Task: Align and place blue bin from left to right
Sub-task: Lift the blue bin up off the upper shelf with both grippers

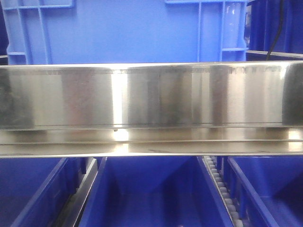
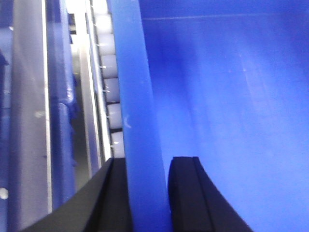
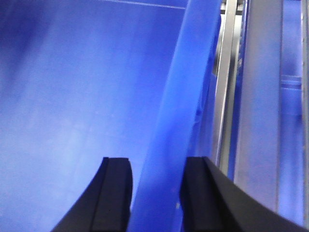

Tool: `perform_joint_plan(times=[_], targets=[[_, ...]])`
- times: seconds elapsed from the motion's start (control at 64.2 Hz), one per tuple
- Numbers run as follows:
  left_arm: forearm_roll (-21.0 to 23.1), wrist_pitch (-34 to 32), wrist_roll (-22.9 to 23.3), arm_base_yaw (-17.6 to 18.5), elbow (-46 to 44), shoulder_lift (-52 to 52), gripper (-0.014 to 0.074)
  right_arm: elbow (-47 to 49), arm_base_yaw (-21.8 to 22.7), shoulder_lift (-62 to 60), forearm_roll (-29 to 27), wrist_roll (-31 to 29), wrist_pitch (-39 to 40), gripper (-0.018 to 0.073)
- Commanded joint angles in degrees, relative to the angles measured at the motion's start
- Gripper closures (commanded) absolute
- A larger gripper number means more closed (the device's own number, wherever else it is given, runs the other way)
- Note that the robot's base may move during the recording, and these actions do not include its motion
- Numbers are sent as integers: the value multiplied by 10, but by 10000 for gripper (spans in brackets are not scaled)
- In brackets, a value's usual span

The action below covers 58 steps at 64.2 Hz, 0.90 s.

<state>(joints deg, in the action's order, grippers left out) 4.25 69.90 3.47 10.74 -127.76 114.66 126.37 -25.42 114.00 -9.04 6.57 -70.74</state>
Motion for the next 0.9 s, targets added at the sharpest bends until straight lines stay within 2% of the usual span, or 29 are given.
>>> perform_joint_plan(times=[0.0,0.14,0.545,0.887], targets=[[58,1,-5,4,-4,-28,707,5,1,-27,3,9,33,711],[60,1,-2,4,-5,-56,707,5,1,-48,-2,9,40,711],[116,-5,16,4,-5,-151,707,5,1,-107,-38,9,70,711],[112,-20,16,4,-4,-155,707,5,1,-128,-41,9,82,711]])
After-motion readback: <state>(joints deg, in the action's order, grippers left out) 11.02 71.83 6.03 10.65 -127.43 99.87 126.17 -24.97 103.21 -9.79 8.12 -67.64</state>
